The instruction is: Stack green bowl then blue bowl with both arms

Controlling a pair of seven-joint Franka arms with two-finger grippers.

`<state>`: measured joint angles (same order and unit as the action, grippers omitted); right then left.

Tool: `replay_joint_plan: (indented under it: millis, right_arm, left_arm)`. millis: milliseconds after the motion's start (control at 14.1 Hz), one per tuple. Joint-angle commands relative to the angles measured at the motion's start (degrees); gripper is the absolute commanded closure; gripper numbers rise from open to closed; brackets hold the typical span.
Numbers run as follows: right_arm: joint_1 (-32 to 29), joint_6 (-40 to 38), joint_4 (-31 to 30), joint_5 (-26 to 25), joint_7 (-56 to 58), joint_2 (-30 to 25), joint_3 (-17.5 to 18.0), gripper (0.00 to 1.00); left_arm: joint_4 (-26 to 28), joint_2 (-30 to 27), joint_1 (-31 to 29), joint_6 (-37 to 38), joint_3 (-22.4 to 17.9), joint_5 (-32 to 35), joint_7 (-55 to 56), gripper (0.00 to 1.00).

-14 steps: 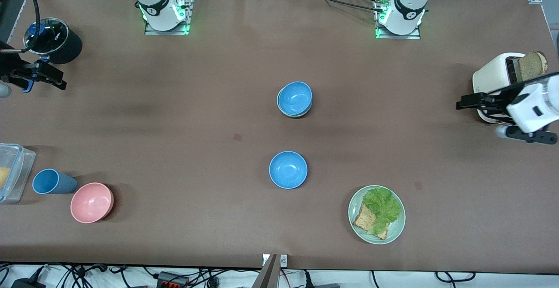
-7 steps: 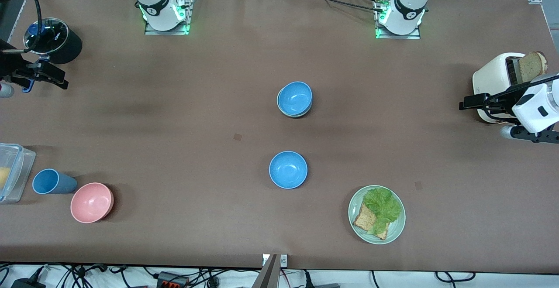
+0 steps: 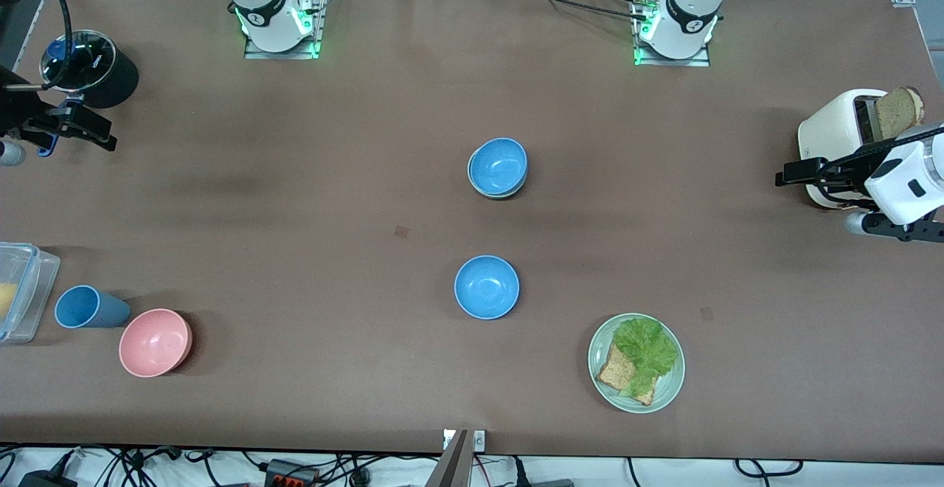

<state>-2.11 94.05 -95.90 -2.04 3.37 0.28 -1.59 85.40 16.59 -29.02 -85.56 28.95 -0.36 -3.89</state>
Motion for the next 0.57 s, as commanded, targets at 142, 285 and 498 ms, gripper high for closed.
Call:
replay_joint_plan:
  millis: [142, 285, 498]
  right_arm:
    - [0.2, -0.2, -1.0, 0.5, -0.7, -0.7, 0.0, 0.00]
    - [0.2, -0.2, -0.9, 0.5, -0.7, -0.7, 0.0, 0.00]
    - [0.2, -0.2, -1.0, 0.6, -0.7, -0.7, 0.0, 0.00]
  left_arm:
    - [2.4, -7.2, 25.3, -1.2, -29.9, -2.4, -0.3, 0.00]
    - [2.4, -7.2, 25.3, -1.2, -29.8, -2.4, -0.2, 0.00]
    - [2.2, -7.2, 25.3, -0.7, -29.7, -2.5, -0.2, 0.00]
